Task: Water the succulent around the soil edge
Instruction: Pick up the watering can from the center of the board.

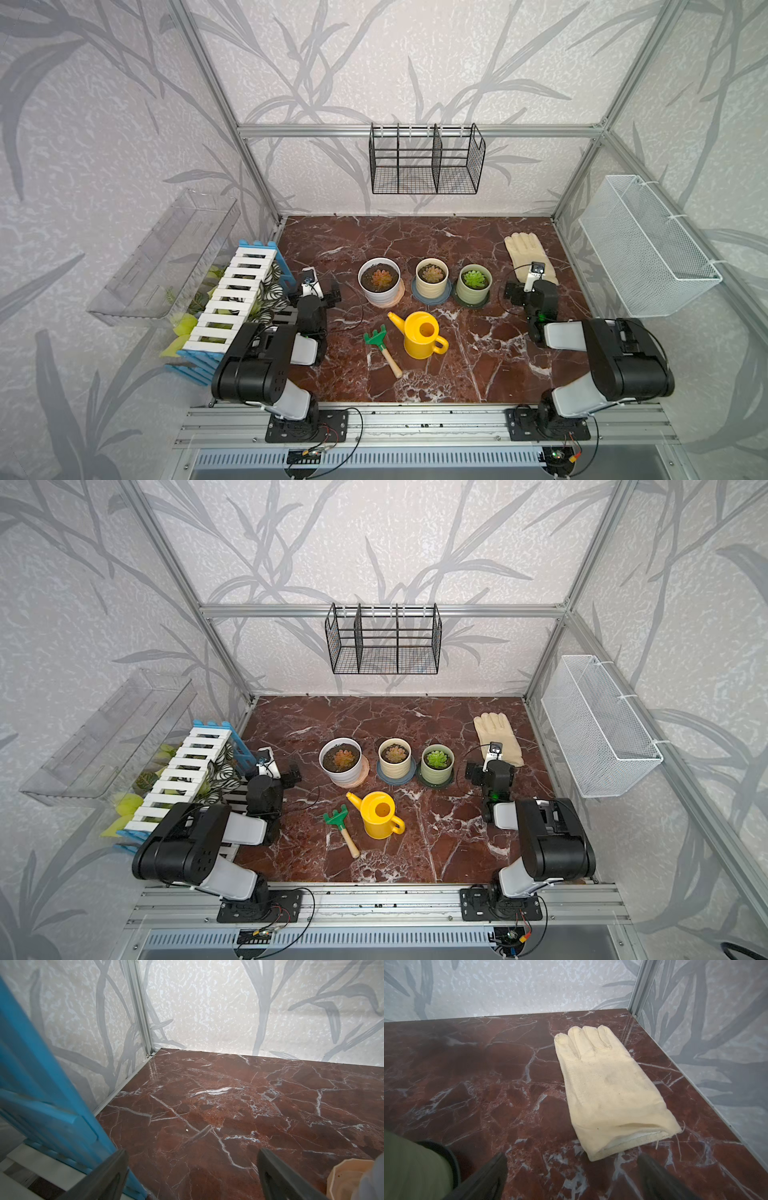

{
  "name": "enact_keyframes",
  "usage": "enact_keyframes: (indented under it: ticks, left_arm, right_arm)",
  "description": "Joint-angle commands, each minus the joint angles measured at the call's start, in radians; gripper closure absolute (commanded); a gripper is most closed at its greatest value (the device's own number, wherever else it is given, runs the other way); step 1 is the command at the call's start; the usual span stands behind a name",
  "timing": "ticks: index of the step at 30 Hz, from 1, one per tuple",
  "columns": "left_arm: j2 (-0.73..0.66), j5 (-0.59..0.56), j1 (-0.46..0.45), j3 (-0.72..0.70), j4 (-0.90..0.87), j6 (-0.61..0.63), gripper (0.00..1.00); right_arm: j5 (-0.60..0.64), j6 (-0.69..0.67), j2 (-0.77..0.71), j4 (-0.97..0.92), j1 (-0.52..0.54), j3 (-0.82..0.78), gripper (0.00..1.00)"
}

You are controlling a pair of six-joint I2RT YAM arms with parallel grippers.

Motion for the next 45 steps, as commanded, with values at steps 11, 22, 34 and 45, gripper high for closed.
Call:
enact_keyframes:
  ticks: [11,22,34,45]
  left_arm:
    - [-0.011,0.003,0.001,0.006,0.021,0.005,0.0]
    - [-0.022,-0.008,0.002,0.012,0.023,0.002,0.0]
    - [-0.279,-0.062,0.004,0.259,-0.453,-0.135,0.0]
    - [-0.353,-0.236,0.034,0.324,-0.688,-0.593,0.0]
  right_arm:
    - [0.005,0.0,-0.01,-0.004,0.004,0.02,0.01]
    - [0.0,0.003,-0.011,-0.009,0.002,0.022,0.01]
    - [0.294,0.119,-0.144,-0.611,0.062,0.304,0.01]
    - [0.345,0.667,-0.215,-0.844,0.009,0.364,0.01]
